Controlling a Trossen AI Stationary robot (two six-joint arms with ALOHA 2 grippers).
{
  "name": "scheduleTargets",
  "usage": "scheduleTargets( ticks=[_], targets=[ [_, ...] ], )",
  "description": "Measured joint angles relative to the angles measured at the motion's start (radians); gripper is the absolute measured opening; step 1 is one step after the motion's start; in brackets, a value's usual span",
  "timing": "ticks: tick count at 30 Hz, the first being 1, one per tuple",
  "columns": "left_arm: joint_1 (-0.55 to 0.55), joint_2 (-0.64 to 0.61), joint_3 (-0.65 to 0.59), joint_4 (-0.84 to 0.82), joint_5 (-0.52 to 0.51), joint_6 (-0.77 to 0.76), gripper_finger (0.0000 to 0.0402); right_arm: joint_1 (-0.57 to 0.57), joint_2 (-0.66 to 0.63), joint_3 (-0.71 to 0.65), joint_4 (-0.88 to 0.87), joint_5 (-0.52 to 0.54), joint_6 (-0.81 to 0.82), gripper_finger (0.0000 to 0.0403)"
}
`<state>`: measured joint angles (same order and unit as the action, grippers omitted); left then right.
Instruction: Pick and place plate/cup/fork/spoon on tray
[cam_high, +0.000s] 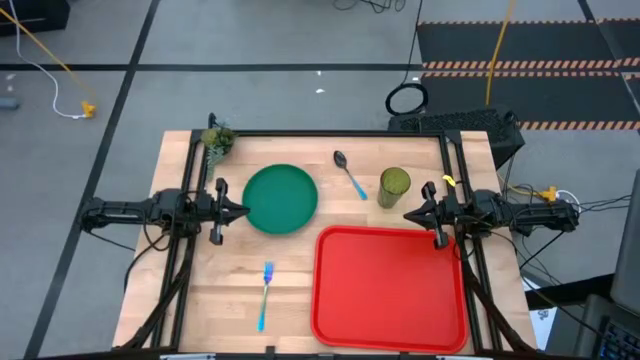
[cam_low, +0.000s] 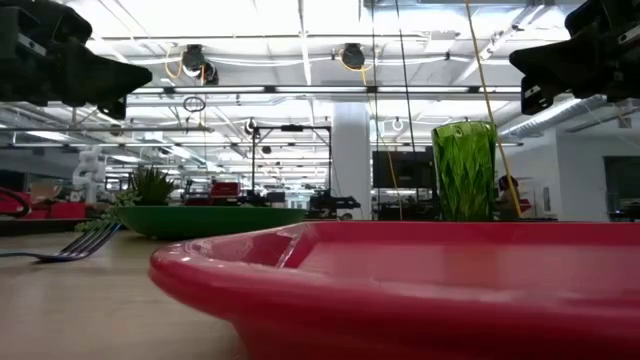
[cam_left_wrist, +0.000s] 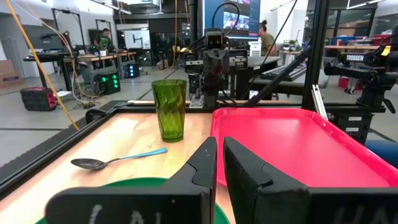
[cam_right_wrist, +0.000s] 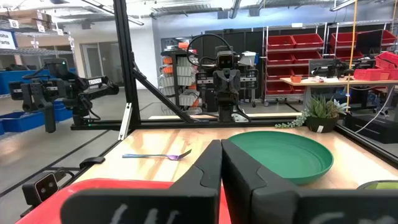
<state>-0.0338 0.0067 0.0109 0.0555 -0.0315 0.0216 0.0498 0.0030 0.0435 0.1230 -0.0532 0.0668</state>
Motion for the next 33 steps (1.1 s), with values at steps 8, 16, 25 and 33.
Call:
scheduleTargets(
  ticks=[8,16,25,33],
  targets=[
    [0.000,0.000,0.000,0.000,0.000,0.000,0.0033,0.000,0.000,0.000,0.000,0.000,0.000,0.0000],
    [0.000,0.000,0.000,0.000,0.000,0.000,0.0033,0.000,0.000,0.000,0.000,0.000,0.000,0.0000],
    [0.000,0.000,0.000,0.000,0.000,0.000,0.0033,0.000,0.000,0.000,0.000,0.000,0.000,0.0000],
    [0.000,0.000,0.000,0.000,0.000,0.000,0.0033,0.000,0.000,0.000,0.000,0.000,-0.052,0.0000]
  ],
)
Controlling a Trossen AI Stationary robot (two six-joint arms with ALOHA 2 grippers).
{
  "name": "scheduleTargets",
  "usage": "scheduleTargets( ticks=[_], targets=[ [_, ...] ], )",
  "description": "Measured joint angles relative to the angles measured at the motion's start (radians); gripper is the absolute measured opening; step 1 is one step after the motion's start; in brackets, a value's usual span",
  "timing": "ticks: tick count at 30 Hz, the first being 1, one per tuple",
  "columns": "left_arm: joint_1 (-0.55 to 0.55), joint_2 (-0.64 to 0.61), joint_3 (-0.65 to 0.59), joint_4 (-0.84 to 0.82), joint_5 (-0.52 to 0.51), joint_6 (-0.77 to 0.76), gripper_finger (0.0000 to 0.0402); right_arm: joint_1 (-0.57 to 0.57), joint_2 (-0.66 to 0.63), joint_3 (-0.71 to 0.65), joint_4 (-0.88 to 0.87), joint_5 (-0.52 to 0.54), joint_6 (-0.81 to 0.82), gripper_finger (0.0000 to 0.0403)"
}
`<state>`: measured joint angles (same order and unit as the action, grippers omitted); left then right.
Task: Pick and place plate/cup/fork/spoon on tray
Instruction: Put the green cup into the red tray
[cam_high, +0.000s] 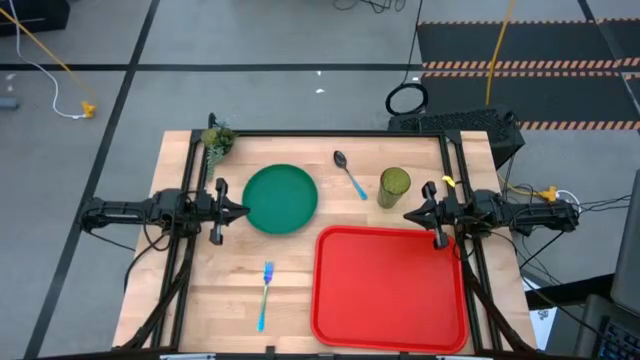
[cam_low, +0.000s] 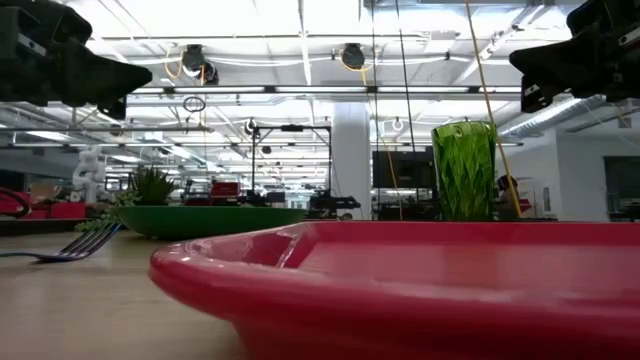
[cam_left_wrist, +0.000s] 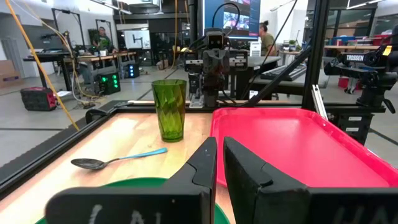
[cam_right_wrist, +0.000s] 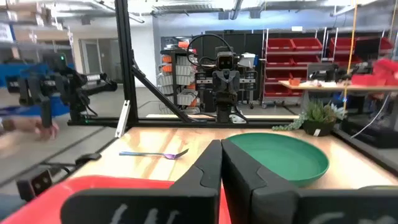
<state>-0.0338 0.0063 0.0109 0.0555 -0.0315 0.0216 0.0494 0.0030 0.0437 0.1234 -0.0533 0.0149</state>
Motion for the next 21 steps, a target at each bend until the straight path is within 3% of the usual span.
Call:
scheduleTargets(
  ticks=[21],
  targets=[
    [0.000,0.000,0.000,0.000,0.000,0.000,0.0033,0.000,0.000,0.000,0.036,0.001,-0.027,0.0000]
  ],
)
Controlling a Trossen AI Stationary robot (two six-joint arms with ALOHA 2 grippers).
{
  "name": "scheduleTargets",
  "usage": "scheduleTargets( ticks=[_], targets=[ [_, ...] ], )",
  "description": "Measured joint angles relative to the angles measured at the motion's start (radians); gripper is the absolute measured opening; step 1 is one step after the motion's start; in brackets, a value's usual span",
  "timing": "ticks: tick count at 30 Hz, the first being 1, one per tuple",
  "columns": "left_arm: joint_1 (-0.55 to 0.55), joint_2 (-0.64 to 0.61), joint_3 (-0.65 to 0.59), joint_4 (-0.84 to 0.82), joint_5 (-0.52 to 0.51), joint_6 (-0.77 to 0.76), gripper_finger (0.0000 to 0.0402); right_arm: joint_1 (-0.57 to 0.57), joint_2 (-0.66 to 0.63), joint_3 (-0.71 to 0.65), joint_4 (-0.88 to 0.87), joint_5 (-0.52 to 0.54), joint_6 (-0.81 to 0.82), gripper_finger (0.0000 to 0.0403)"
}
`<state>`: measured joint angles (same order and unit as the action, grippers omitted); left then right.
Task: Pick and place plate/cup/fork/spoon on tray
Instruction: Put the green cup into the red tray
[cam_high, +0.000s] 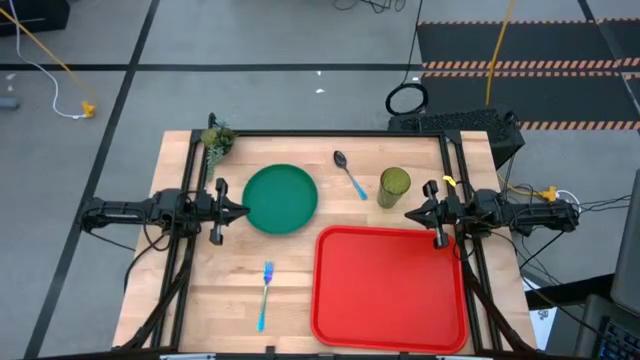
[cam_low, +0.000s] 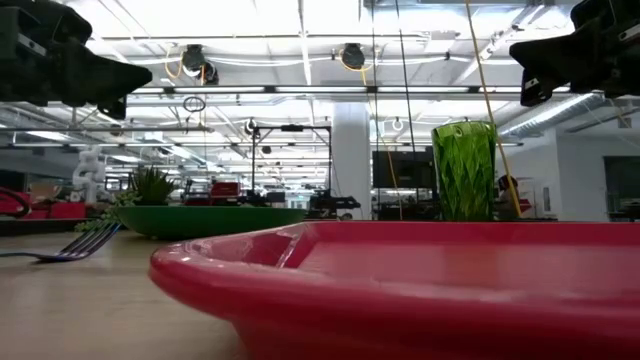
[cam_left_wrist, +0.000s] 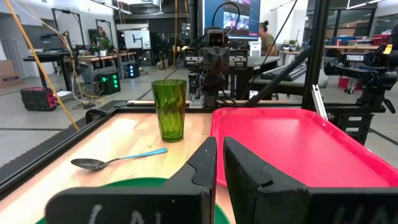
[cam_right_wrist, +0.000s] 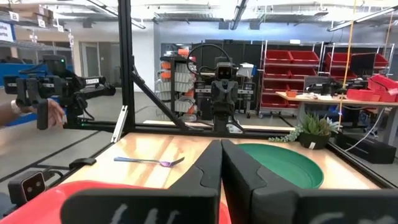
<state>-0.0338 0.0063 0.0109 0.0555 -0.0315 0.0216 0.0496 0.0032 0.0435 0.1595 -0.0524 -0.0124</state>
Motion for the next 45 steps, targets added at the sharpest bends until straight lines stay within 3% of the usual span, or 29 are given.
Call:
scheduleTargets(
  ticks=[10,20,36,41,45],
  targets=[
    [0.000,0.000,0.000,0.000,0.000,0.000,0.0033,0.000,-0.001,0.016,0.224,0.107,0.148,0.0000],
    [0.000,0.000,0.000,0.000,0.000,0.000,0.0033,0.019,0.229,0.307,0.185,0.023,0.137,0.0000],
    [0.000,0.000,0.000,0.002,-0.004,0.000,0.0033,0.051,0.749,1.093,-0.425,0.024,0.177,0.0000],
    [0.000,0.000,0.000,0.001,-0.007,0.000,0.0033,0.051,0.834,1.253,-0.637,0.028,0.209,0.0000],
    [0.000,0.000,0.000,0.001,-0.007,0.000,0.0033,0.051,0.881,1.321,-0.762,0.106,0.208,0.0000]
  ],
)
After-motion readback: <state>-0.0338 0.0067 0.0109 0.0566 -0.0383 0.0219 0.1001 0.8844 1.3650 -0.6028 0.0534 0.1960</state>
